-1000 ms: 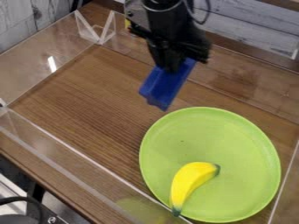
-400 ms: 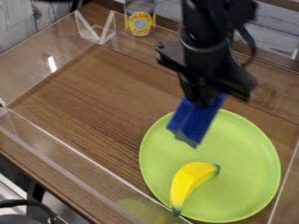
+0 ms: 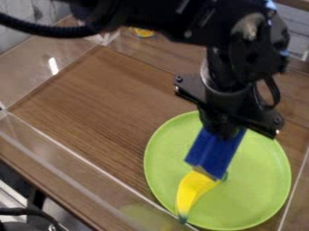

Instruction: Put the blue object in the green plate

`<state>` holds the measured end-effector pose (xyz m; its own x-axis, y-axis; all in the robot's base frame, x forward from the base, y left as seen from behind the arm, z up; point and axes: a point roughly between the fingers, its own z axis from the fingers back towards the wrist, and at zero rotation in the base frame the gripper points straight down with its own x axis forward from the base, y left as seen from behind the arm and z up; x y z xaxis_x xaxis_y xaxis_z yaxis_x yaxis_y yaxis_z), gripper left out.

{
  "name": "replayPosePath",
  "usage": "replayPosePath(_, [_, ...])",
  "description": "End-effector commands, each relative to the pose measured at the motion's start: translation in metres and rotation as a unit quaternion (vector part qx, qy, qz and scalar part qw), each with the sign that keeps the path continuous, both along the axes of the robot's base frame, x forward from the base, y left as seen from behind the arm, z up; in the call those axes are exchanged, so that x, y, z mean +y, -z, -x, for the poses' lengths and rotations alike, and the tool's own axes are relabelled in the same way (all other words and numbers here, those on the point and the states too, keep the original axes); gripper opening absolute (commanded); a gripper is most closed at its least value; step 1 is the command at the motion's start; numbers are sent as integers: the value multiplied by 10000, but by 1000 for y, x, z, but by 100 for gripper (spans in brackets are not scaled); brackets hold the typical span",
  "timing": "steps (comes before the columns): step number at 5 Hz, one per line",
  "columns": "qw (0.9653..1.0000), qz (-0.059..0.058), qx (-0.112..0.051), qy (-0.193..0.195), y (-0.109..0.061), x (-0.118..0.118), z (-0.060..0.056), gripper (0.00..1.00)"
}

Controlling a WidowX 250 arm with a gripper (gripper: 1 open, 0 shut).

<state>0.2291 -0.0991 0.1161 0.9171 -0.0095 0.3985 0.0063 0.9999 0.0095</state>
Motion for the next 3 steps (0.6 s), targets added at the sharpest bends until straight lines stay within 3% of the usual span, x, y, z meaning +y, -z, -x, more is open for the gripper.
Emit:
replayPosePath(1, [9998,135,-158,-43,-2,-3,0,0])
replayPosePath(3, [9996,266,-56,-46,5,-2,-3,0])
